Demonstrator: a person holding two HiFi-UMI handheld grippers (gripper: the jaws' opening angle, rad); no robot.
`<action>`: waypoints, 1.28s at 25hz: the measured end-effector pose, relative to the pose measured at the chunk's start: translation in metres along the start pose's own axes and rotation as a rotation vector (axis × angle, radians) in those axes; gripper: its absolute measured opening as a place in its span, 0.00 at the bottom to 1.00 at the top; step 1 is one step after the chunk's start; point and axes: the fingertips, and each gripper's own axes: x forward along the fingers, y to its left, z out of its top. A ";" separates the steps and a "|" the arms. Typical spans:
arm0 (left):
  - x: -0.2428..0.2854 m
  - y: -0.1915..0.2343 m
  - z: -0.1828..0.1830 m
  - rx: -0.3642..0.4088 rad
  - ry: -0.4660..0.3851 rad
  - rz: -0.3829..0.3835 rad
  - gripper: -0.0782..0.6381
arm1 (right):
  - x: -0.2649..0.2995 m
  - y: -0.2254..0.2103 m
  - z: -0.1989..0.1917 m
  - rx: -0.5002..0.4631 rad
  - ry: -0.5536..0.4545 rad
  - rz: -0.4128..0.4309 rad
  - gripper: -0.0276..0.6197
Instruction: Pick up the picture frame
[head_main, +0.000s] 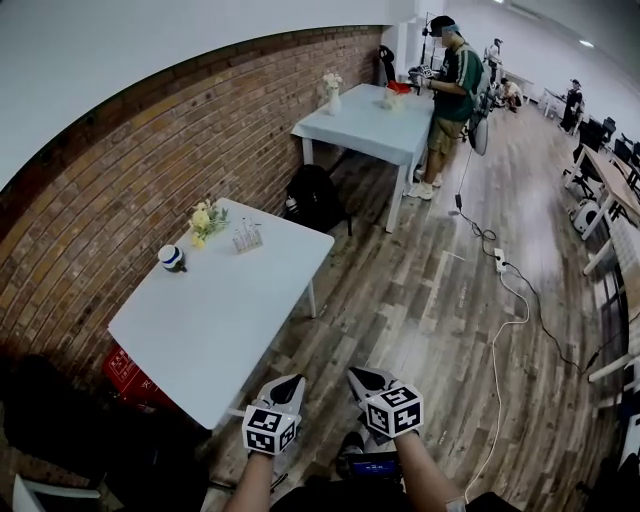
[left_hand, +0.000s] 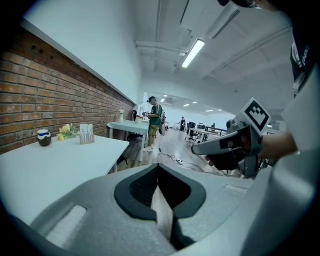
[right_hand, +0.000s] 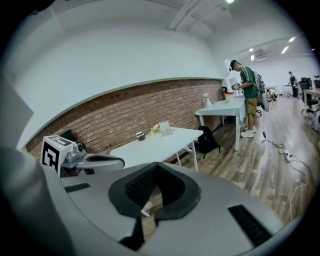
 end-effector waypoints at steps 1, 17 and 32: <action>0.008 0.001 0.004 0.001 0.000 0.005 0.13 | 0.004 -0.005 0.006 -0.006 0.000 0.015 0.06; 0.082 0.025 0.044 -0.005 0.005 0.128 0.13 | 0.045 -0.061 0.049 -0.129 0.056 0.159 0.06; 0.166 0.134 0.067 -0.059 -0.014 0.161 0.13 | 0.154 -0.106 0.108 -0.144 0.065 0.158 0.06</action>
